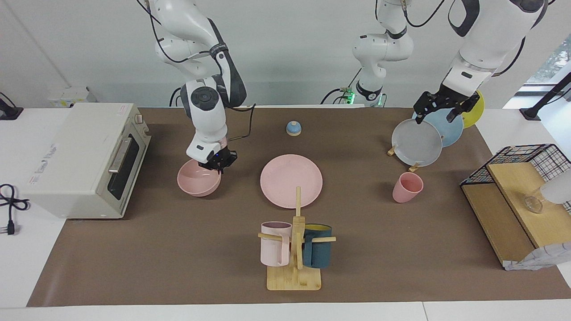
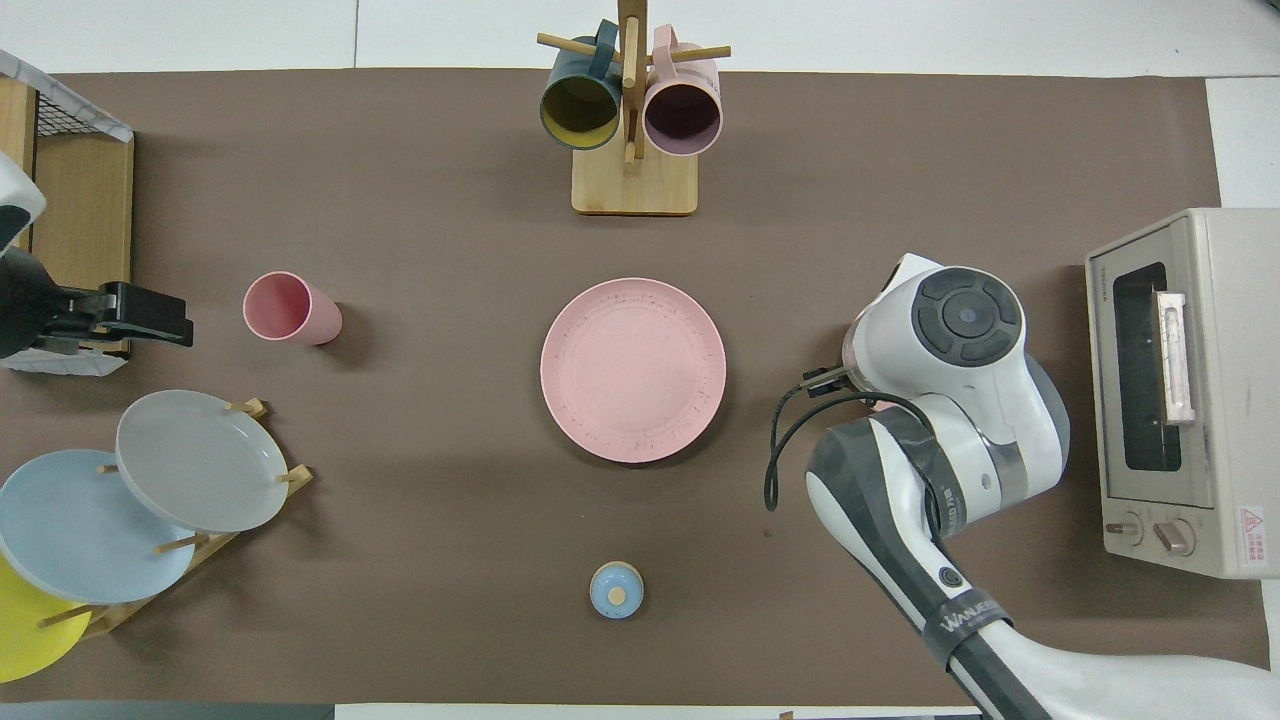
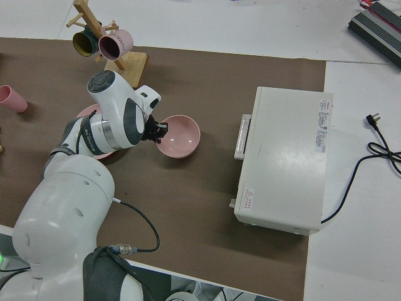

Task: Organize tableware
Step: 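Carry the bowl with the right gripper while the left gripper reaches the cup, then lower the bowl onto the plate while the left gripper grasps the cup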

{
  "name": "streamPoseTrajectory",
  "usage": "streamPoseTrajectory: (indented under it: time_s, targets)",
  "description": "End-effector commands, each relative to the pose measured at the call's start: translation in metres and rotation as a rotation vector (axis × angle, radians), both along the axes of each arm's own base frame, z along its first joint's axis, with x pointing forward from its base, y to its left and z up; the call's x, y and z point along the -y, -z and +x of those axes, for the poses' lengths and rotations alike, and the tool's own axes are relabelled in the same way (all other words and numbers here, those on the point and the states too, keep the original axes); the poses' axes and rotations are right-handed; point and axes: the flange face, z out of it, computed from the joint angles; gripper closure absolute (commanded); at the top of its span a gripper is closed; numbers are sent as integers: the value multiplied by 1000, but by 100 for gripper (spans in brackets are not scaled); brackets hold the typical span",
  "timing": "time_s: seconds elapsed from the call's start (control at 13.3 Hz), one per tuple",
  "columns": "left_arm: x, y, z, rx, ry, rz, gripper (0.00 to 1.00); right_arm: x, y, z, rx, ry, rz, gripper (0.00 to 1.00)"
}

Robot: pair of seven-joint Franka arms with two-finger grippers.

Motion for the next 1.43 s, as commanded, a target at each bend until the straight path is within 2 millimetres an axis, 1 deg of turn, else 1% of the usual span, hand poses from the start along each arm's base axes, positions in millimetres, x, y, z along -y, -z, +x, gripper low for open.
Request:
streamPoseTrajectory:
  time_s: [0.0,0.07,0.15,0.22,0.3,0.38,0.45,0.53,0.6,0.67,0.75,0.82,0.9,1.05,1.12,1.2,1.27,1.35]
  targets:
    - [-3,-5,-1,18,7,3,0,-60,-63,27,-8,-21,-24,100]
    - [-2,-6,-1,22,7,0,0,-88,-81,29,-7,4,-23,100]
    - [-2,-6,0,28,6,-1,0,-119,-85,32,-18,37,-34,100]
    - [-2,-5,3,44,6,-2,0,-160,-81,33,-31,91,-64,100]
    - [-2,-2,7,48,6,-4,0,-209,-74,31,-20,123,-79,100]
    - [0,10,14,42,7,-7,0,-244,-70,32,4,136,-75,100]
    - [5,32,31,38,5,-25,0,-273,-61,23,12,134,-74,100]
    - [11,52,45,42,8,-30,0,-294,-55,12,26,155,-67,100]
    - [13,79,59,26,10,-31,0,-312,-52,2,41,169,-46,100]
    - [16,101,73,24,7,-42,0,-319,-37,-2,30,176,-55,100]
    - [21,124,85,31,6,-50,0,-319,-30,-2,33,171,-72,100]
    - [22,146,95,32,3,-49,0,-307,-28,9,29,193,-70,100]
    - [21,159,100,33,2,-49,0,-292,-27,21,25,222,-67,100]
    - [20,182,101,22,-3,-51,0,-287,-24,25,19,232,-64,100]
    - [21,199,99,13,-10,-60,0,-289,-17,24,25,228,-52,100]
    - [20,206,96,2,-23,-78,0,-287,-1,22,29,227,-44,100]
    - [20,210,94,-11,-27,-81,0,-291,6,19,37,220,-31,100]
    - [21,215,90,-24,-34,-81,0,-294,8,16,37,217,-27,100]
